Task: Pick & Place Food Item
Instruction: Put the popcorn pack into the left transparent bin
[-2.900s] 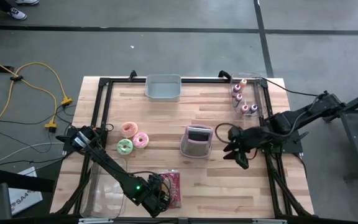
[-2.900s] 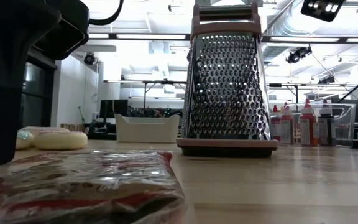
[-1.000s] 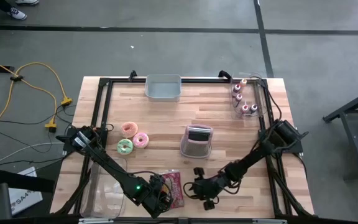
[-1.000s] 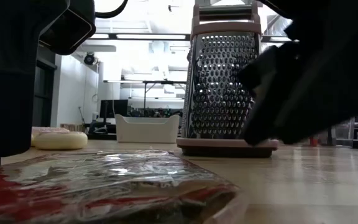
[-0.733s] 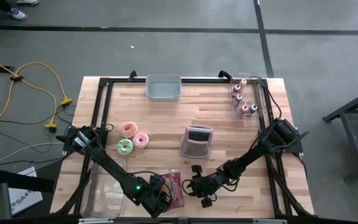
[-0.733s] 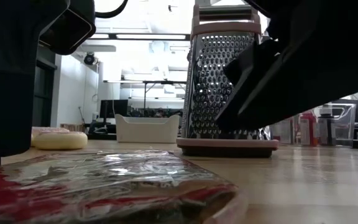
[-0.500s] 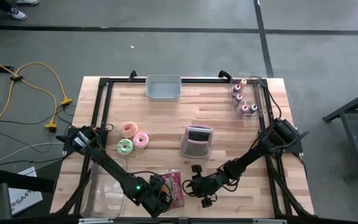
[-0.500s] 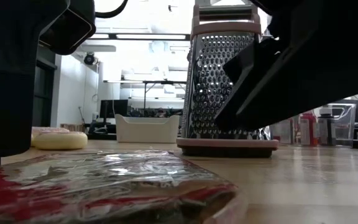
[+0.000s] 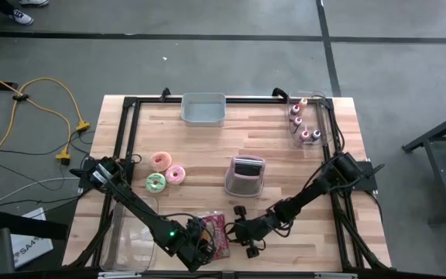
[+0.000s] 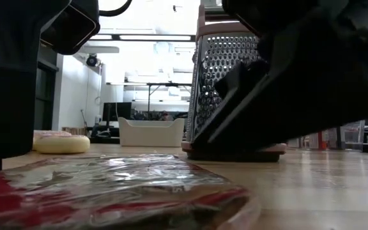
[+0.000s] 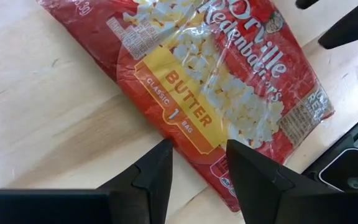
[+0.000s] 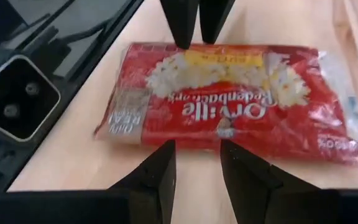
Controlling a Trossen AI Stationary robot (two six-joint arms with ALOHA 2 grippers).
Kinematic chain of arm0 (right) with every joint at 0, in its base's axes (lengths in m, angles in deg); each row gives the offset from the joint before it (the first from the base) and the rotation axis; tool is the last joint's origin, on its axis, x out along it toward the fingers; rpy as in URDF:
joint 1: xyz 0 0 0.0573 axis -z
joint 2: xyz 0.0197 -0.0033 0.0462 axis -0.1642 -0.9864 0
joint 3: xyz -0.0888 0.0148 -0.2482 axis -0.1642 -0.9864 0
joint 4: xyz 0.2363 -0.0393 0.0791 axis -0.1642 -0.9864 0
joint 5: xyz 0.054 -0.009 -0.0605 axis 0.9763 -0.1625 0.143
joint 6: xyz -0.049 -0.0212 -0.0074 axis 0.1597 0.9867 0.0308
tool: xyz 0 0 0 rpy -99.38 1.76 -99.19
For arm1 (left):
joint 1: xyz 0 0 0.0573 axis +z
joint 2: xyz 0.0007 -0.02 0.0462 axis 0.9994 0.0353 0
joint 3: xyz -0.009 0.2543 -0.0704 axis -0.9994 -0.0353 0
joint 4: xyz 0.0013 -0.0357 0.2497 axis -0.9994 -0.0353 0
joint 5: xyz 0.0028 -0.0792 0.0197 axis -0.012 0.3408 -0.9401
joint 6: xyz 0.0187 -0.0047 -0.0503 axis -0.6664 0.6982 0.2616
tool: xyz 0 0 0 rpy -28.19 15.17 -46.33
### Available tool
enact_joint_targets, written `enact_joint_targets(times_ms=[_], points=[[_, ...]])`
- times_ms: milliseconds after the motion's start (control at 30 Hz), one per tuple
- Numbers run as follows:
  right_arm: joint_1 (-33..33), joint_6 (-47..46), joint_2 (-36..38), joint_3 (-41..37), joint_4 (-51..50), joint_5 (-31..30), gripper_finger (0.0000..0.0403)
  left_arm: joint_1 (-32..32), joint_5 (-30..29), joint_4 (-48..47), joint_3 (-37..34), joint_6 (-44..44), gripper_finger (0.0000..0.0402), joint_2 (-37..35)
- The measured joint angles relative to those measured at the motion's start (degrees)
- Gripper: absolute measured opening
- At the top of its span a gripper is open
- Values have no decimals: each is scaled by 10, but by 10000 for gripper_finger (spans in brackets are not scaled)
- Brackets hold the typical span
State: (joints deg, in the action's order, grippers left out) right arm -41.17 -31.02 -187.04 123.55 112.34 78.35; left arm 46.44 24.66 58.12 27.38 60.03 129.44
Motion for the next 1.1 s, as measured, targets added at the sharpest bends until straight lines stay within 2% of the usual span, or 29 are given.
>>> enact_joint_targets(times_ms=[700,800,1100], points=[[10,31,-20,0,81,-2,114,0,-2,4,0,-1,145,0],[16,29,-34,2,118,16,114,0,-2,4,0,1,145,0],[24,22,-52,1,130,25,114,0,-2,4,0,0,145,0]])
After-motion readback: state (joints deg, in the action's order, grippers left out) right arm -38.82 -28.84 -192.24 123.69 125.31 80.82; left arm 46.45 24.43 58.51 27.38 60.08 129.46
